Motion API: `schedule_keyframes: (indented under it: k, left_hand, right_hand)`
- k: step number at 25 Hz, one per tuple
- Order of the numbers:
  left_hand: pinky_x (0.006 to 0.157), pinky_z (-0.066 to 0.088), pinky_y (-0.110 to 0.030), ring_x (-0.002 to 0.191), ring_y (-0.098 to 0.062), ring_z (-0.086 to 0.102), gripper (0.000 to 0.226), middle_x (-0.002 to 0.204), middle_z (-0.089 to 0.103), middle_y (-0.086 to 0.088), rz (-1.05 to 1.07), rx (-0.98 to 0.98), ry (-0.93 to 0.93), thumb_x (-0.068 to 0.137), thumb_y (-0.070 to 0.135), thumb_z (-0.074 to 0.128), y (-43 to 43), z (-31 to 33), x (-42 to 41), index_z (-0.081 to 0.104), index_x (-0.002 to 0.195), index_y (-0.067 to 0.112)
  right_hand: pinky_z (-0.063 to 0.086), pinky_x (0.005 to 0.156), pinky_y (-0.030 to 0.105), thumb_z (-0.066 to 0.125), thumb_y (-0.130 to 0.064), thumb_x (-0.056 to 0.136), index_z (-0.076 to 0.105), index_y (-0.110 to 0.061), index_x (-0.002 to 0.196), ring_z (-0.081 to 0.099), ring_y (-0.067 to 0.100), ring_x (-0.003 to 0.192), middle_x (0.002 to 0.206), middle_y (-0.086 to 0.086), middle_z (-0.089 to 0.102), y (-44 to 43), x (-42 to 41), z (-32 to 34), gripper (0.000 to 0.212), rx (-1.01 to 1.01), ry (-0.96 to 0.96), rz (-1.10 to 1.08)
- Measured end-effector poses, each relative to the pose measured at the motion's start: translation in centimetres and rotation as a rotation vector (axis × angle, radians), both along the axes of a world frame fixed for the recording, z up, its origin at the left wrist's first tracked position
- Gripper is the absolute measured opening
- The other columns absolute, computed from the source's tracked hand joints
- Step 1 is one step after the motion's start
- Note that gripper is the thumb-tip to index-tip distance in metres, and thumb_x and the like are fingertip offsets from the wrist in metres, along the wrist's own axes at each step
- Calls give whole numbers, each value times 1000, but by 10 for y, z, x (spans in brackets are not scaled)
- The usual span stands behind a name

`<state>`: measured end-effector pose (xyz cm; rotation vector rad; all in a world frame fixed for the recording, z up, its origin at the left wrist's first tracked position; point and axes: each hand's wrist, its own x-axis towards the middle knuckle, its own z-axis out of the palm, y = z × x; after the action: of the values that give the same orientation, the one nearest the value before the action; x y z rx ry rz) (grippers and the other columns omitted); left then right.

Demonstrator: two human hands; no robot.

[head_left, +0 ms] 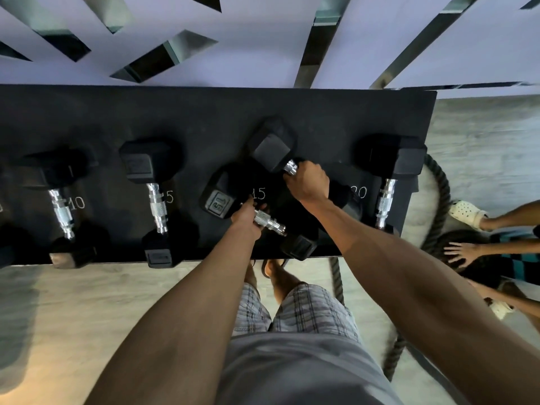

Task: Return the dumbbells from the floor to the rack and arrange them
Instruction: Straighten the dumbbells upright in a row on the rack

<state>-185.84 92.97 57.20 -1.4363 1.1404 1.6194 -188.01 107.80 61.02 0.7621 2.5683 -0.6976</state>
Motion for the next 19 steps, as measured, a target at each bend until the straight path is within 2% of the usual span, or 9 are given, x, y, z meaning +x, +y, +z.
schedule_keyframes:
  k: [3, 6, 9, 12, 14, 16, 18, 19]
  left_hand:
    - [73, 55, -35, 73, -18, 65, 23, 83, 68, -6, 44, -24, 18, 93, 31, 61, 3, 1, 1, 60, 85, 9]
    - [71, 56, -34, 73, -18, 66, 21, 80, 68, -7, 97, -36, 43, 90, 27, 67, 6, 1, 3, 60, 82, 8]
    - [65, 56, -32, 62, -17, 62, 22, 68, 61, -6, 124, -95, 47, 88, 21, 69, 8, 3, 3, 56, 77, 7]
    - [57, 52, -31, 56, -16, 56, 20, 65, 54, -6, 138, -128, 36, 90, 12, 65, 10, 9, 0, 53, 75, 7]
    - [56, 51, -30, 54, -16, 56, 20, 65, 54, -6, 137, -128, 38, 90, 10, 64, 11, 13, 0, 53, 74, 7]
    - [58, 52, -30, 51, -15, 58, 21, 66, 56, -6, 132, -135, 43, 90, 10, 64, 11, 14, 0, 54, 73, 7]
    - [63, 55, -31, 58, -16, 61, 19, 69, 61, -7, 119, -132, 44, 90, 13, 66, 10, 14, 2, 56, 75, 7]
    - [69, 56, -33, 63, -17, 62, 17, 72, 64, -8, 117, -122, 43, 89, 14, 66, 10, 14, 2, 58, 77, 7]
  right_hand:
    - [52, 76, 39, 62, -35, 80, 69, -7, 90, 65, 38, 89, 92, 15, 71, 17, 0, 4, 31, -34, 0, -192]
    - [54, 79, 39, 63, -33, 79, 68, -5, 83, 66, 37, 89, 88, 16, 70, 40, 4, 0, 29, -82, 7, -380]
    - [55, 79, 39, 65, -36, 77, 71, -6, 84, 66, 34, 87, 86, 14, 72, 50, 4, -6, 31, -129, 11, -453]
    - [50, 83, 37, 66, -36, 78, 69, -5, 96, 64, 34, 97, 97, 15, 71, 48, 4, -6, 36, -179, -11, -483]
    - [44, 94, 39, 64, -32, 82, 58, -5, 114, 55, 32, 111, 115, 15, 62, 39, 16, 4, 42, -59, 88, -424]
    - [41, 96, 36, 58, -25, 84, 50, -9, 115, 49, 26, 109, 116, 9, 52, 22, 41, 16, 35, 74, 375, -306]
    - [45, 90, 35, 55, -15, 87, 50, -10, 106, 50, 23, 100, 107, 6, 50, 0, 69, 19, 21, -1, 557, -147]
    - [47, 88, 36, 54, -13, 87, 51, -9, 106, 50, 22, 98, 105, 6, 51, -10, 82, 17, 19, -60, 545, -50]
